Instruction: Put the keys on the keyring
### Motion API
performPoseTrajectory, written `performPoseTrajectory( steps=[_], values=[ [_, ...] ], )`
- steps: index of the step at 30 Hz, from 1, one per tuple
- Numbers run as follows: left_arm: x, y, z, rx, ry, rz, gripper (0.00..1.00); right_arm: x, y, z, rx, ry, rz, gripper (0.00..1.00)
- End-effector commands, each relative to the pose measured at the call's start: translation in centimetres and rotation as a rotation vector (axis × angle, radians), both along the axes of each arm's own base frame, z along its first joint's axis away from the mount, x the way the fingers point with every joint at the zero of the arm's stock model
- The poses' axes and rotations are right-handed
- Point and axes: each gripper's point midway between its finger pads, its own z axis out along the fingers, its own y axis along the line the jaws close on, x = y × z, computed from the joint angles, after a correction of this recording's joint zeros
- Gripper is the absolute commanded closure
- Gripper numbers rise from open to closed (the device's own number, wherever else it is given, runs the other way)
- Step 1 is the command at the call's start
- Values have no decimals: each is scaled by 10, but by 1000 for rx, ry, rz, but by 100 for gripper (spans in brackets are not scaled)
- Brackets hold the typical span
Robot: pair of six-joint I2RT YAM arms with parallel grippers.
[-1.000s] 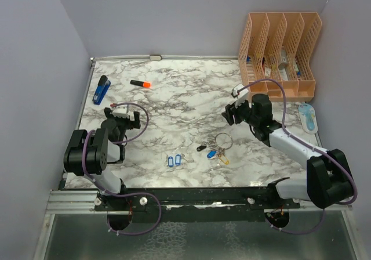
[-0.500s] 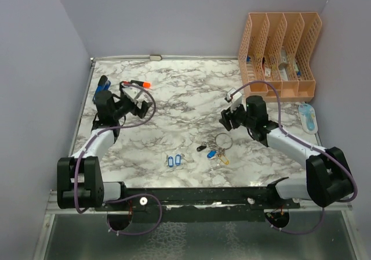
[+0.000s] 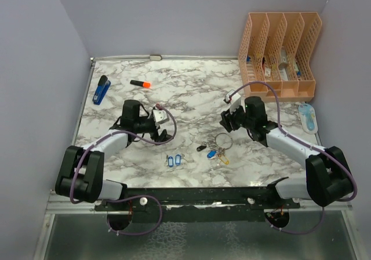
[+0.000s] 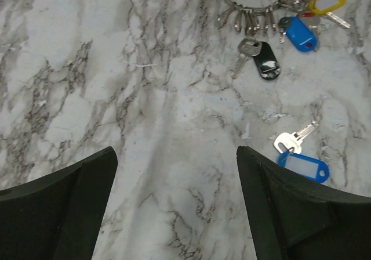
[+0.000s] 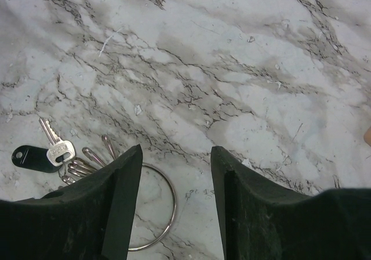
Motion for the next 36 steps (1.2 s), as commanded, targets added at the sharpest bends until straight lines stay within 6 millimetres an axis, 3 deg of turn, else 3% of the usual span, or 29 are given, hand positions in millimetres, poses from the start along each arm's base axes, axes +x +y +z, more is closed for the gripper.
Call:
performPoseTrajectory(
  steps=[1,8,12,15,27,36],
  values=[
    [-25,-25,14,-151,63,-105,12,4,1,8,-3,-11,-13,50],
    [-23,-48,34,-340,13,-19,12,4,3,13,25,-19,-22,50],
    [-40,-47,39,-452,-89,67,12,6,5,14,41,-15,-29,50],
    [-59,-50,36,-479,-153,63,12,7,5,15,43,-20,-33,50],
    [-69,-48,12,-433,-206,35,16,5,5,23,55,-41,-29,51],
    [-70,-55,-5,-436,-78,29,22,7,6,23,47,-42,-24,52]
  ],
)
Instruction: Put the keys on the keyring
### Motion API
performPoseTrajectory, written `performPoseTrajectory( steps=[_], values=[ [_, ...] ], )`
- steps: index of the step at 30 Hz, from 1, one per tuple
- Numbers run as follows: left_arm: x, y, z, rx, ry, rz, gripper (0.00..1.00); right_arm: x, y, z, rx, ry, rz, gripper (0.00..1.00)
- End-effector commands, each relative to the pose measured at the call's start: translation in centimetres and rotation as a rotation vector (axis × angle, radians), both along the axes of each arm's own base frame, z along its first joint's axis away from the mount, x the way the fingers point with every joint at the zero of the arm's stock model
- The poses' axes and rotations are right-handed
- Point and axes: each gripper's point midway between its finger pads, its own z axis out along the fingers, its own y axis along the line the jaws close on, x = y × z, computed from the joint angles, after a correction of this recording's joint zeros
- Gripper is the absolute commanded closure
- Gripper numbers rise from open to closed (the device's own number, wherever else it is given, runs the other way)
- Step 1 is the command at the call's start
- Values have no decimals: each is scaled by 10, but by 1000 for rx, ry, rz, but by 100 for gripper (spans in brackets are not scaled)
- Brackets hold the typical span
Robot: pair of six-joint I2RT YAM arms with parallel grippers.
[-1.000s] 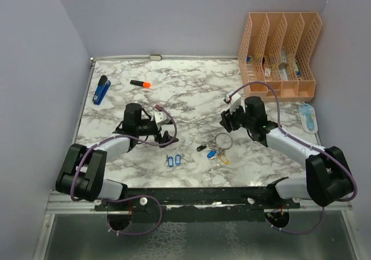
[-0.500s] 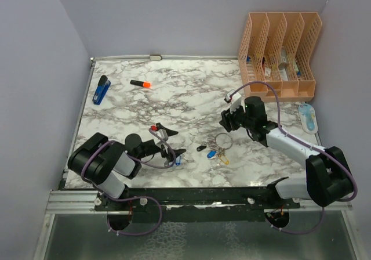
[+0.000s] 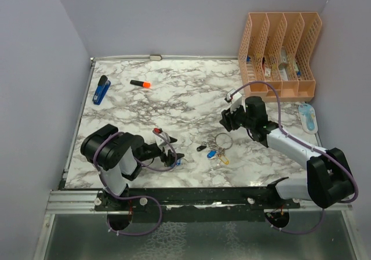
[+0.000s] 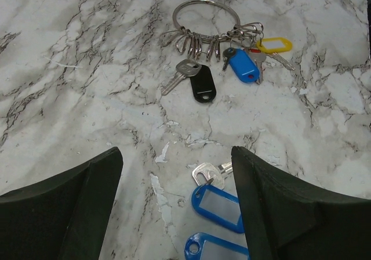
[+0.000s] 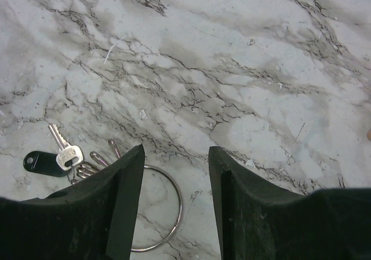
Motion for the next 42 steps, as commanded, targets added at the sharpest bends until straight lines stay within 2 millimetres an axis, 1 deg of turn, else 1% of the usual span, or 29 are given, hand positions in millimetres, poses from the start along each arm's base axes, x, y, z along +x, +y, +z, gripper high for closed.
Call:
performPoseTrajectory(
  steps=[1,6,8,11,16,20,23,26,32,35,36,38,40,42],
  values=[
    [7,-11,43,-119,-154,-22,22,9,4,17,12,-49,-4,52],
    [11,-19,32,-116,-103,-13,25,9,5,12,2,-33,11,54],
    [11,-22,29,-113,-91,-13,26,8,5,6,-13,-8,15,55],
    [9,-24,27,-109,-89,-15,26,7,3,-1,-35,11,15,56],
    [11,-24,25,-105,-84,-9,27,5,3,-2,-32,6,23,56],
    [10,-24,23,-100,-83,-6,32,6,4,-2,-33,11,26,56],
    [12,-24,21,-94,-81,-3,41,6,4,-2,-37,11,26,57],
    [14,-26,18,-86,-65,-4,45,5,3,-3,-40,13,24,56],
    [14,-27,12,-65,-51,-8,47,6,4,-4,-37,20,25,56],
    [15,-25,9,-37,-52,6,47,4,4,-5,-37,27,25,57],
    [16,-23,8,-20,-59,12,47,4,3,-5,-38,31,25,56],
    [22,-17,2,33,-64,46,43,3,3,-5,-39,31,25,56],
    [27,-14,-4,74,-44,70,42,4,4,-5,-37,29,23,56],
    [28,-14,-4,75,-44,73,42,5,5,-4,-32,27,25,56]
  ],
)
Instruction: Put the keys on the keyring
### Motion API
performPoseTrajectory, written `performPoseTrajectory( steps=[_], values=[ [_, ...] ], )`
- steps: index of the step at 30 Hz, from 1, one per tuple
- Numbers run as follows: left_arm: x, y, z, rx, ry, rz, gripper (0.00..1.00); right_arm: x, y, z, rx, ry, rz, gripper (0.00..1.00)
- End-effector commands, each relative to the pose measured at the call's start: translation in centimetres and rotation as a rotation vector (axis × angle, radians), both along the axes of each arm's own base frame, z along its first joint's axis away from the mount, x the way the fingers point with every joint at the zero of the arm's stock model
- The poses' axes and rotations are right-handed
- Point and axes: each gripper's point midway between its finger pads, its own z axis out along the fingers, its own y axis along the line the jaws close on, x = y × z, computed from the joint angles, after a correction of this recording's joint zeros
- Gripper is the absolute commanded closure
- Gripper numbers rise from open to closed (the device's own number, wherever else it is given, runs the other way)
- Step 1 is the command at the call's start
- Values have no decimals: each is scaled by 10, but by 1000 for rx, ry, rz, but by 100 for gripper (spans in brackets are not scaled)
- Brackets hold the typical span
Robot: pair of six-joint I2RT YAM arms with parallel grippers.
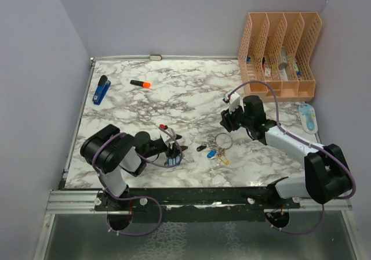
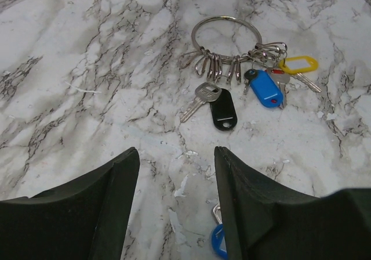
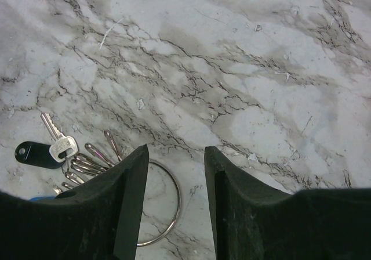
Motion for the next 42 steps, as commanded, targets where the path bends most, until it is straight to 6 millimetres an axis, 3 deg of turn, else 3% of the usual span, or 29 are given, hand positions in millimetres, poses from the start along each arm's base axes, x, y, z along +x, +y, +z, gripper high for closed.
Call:
performPoseTrajectory(
  steps=[1,5,12,14,18,21,28,35,38,40,42],
  values=[
    [9,4,-6,50,-18,41,42,6,7,9,12,-16,11,56],
    [6,2,-3,36,-20,28,42,5,6,8,8,-11,8,56],
    [-7,0,33,-59,-148,-27,39,5,5,9,5,-16,5,55],
    [-7,-3,56,-114,-175,-39,39,5,5,9,6,-13,4,55],
    [-24,-13,97,-222,-230,-229,38,7,5,10,9,-13,-3,55],
    [-26,-17,97,-196,-161,-358,38,6,6,10,8,-1,-3,55],
    [-18,4,120,-176,-18,-529,40,5,2,10,-6,-3,-16,55],
    [30,35,151,-180,65,-425,43,4,6,-5,-14,52,3,56],
    [51,37,148,-181,162,-322,49,2,10,-11,-18,85,26,60],
    [75,40,122,-69,264,-180,50,-1,14,-13,-18,97,45,64],
    [76,42,92,157,204,-159,50,-5,19,-13,-12,102,72,65]
  ],
)
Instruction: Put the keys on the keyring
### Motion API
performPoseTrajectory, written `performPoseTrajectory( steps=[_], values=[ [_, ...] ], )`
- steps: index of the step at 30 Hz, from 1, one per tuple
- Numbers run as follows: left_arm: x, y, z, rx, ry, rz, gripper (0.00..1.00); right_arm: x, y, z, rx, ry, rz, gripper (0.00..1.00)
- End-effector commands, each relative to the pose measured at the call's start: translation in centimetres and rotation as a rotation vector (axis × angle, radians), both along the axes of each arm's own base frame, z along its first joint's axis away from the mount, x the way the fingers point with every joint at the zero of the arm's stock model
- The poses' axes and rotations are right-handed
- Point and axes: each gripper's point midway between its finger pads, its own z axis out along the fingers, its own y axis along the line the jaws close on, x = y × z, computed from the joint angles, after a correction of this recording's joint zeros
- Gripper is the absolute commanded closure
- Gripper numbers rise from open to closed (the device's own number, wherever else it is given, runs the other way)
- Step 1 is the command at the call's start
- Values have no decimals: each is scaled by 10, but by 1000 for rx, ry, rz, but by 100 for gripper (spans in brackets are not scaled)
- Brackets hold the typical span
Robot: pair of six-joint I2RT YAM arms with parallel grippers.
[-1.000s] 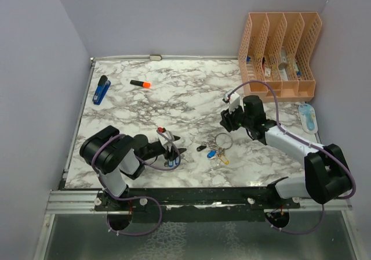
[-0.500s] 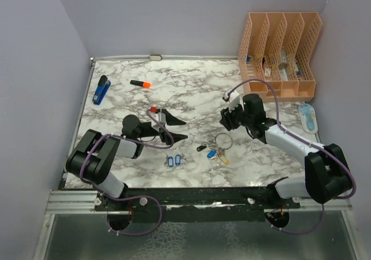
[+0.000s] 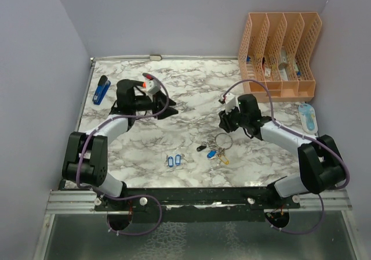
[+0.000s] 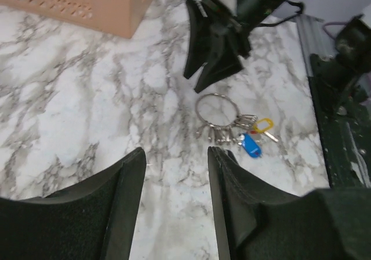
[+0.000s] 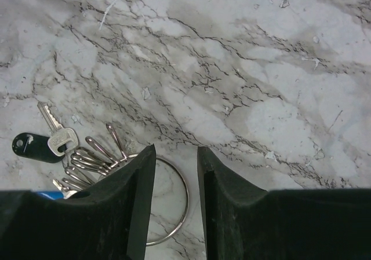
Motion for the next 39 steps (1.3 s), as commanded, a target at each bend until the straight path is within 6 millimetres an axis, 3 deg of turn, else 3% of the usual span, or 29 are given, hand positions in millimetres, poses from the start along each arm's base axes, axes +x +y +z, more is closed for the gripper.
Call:
performPoseTrajectory(
  steps=[1,6,11,19,26,39],
  values=[
    [2,10,-64,367,73,112,50,-6,18,10,32,-1,75,65],
    [-21,14,-78,413,50,73,49,-18,34,10,33,-25,149,65],
    [-51,1,-107,573,-130,-77,48,-22,37,-6,-24,-1,170,69],
    [-69,-5,-110,560,-252,-219,47,-23,39,-19,-65,12,180,72],
    [-86,-12,-118,481,-244,-272,46,-23,43,-32,-97,41,194,74],
    [-92,-31,-119,454,-241,-310,46,-26,45,-47,-127,71,207,79]
  ],
)
